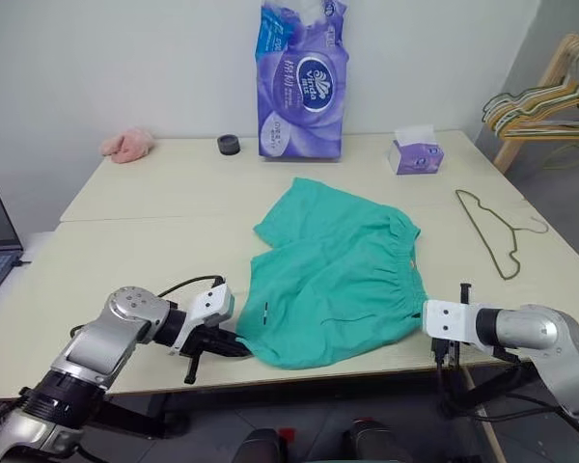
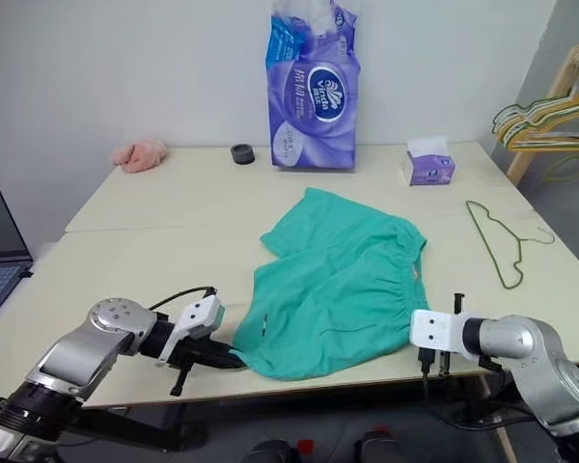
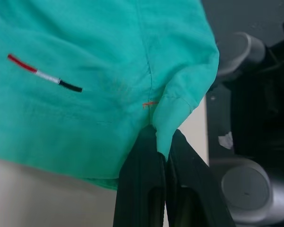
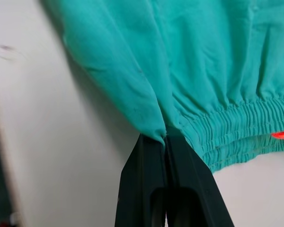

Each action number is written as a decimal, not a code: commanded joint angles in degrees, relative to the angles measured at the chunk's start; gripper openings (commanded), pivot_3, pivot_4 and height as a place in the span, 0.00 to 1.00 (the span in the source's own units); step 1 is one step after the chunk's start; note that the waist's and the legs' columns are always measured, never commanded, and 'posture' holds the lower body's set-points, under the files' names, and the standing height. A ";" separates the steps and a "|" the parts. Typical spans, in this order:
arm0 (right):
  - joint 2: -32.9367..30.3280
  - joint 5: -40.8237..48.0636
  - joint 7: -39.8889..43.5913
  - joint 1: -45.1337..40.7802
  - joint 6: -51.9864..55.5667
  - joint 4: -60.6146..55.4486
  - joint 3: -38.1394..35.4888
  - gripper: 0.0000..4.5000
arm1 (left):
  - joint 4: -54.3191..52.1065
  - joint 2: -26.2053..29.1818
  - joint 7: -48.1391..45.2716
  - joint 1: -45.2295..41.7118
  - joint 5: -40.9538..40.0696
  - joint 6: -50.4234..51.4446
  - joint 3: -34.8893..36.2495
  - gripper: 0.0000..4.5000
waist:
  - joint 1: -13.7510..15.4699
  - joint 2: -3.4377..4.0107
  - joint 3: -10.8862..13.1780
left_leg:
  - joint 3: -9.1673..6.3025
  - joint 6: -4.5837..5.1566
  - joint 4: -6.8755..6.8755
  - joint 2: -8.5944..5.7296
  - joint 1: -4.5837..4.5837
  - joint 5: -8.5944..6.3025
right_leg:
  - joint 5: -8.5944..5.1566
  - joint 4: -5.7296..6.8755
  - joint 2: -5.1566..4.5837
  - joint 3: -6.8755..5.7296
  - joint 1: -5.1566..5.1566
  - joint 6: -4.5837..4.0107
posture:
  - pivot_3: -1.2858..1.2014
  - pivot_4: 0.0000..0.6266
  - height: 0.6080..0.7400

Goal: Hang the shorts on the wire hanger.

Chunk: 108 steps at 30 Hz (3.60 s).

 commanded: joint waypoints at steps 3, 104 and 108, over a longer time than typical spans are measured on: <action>-4.58 3.67 4.05 3.09 5.11 -6.59 -3.10 0.01 | -6.12 3.16 -4.05 2.69 -2.96 3.04 -0.83 0.00 | -0.10 -0.02 0.10 | 0.00 -0.01 -0.04 0.00 -0.04 -0.02 | -0.05 -0.04 0.00 -0.01 -0.02 -0.01 | 0.47 0.10 1.00; 6.81 18.32 -33.32 -34.43 18.87 62.26 -22.77 0.01 | -1.76 -29.28 38.14 -22.04 -4.56 5.97 6.23 1.00 | -1.04 -0.29 1.39 | 0.79 0.12 0.08 -0.04 -0.07 -0.07 | 0.52 -0.25 0.33 0.99 -0.06 0.22 | 0.48 0.13 1.00; 8.06 20.21 -33.98 -25.82 25.12 43.11 -24.37 0.01 | 0.85 -29.41 39.37 -23.27 -4.35 4.52 8.11 1.00 | -1.36 -0.26 1.37 | 0.82 0.12 0.05 0.04 -0.08 -0.09 | 0.50 -0.24 0.30 1.05 -0.09 0.25 | 0.48 0.12 1.00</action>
